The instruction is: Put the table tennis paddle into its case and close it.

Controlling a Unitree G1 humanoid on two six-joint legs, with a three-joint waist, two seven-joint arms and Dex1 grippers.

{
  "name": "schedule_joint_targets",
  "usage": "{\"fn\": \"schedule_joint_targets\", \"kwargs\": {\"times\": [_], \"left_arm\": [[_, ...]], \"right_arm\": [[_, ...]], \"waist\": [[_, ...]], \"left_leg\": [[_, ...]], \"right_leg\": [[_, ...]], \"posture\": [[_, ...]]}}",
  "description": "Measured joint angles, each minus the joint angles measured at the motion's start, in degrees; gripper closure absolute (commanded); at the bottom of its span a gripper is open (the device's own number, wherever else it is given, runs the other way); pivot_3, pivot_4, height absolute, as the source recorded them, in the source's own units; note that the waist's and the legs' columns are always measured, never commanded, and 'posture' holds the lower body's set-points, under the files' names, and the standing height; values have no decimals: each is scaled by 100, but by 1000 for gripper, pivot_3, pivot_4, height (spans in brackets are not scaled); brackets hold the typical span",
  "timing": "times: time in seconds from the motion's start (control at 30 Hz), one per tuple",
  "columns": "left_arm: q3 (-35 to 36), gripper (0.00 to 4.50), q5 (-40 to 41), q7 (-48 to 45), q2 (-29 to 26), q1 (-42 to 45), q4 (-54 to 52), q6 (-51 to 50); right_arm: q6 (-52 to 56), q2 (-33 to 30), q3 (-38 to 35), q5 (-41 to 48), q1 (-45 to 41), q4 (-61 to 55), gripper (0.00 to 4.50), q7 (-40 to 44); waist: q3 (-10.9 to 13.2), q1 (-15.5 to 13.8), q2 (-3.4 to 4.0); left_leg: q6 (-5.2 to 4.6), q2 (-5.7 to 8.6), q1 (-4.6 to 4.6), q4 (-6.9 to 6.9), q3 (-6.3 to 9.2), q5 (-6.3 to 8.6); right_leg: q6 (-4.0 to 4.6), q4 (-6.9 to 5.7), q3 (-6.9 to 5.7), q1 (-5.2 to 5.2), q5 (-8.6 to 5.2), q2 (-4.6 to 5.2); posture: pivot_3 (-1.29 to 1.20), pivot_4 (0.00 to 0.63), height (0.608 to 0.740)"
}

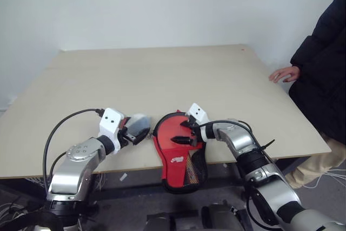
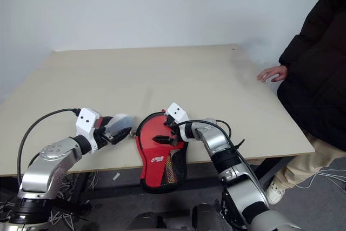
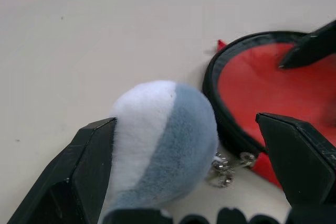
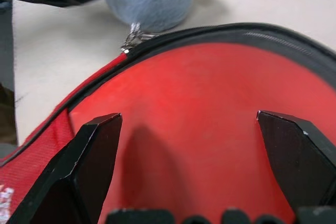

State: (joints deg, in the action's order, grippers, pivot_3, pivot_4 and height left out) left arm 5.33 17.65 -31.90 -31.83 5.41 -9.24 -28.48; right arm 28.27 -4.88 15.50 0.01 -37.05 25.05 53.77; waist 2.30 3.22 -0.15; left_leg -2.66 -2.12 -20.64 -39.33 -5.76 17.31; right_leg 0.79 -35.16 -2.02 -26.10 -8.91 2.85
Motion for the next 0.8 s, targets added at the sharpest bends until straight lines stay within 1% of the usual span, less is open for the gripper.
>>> {"fn": "schedule_joint_targets", "kwargs": {"times": [0.23,0.5,0.67,0.73,0.8], "left_arm": [[-162,0,-409,233,150,305,550,301],[-205,0,-726,430,269,501,868,367],[-213,1003,-811,572,448,679,1002,366],[-215,1630,-822,597,498,725,1050,366],[-215,2145,-832,607,527,766,1079,366]], "right_arm": [[68,-7,237,2,257,-375,49,-163],[65,7,366,4,359,-536,49,-351],[65,7,404,4,359,-542,0,-383],[64,9,422,4,359,-548,0,-388],[62,9,434,4,359,-553,0,-388]], "waist": [[-8,-32,-12],[-15,-33,-24],[-18,-36,-29],[-19,-36,-29],[-19,-35,-29]], "left_leg": [[1,2,4,-3,1,-4],[0,2,5,-4,1,-4],[-5,2,7,-5,2,-7],[-12,2,7,-5,2,-11],[-12,2,7,-5,3,-11]], "right_leg": [[1,-11,0,1,0,2],[1,-14,0,0,0,3],[1,-16,0,1,0,4],[1,-17,0,1,0,3],[1,-17,0,1,0,4]], "posture": [[0,0,740],[0,0,740],[0,0,740],[0,0,740],[0,0,740]]}}
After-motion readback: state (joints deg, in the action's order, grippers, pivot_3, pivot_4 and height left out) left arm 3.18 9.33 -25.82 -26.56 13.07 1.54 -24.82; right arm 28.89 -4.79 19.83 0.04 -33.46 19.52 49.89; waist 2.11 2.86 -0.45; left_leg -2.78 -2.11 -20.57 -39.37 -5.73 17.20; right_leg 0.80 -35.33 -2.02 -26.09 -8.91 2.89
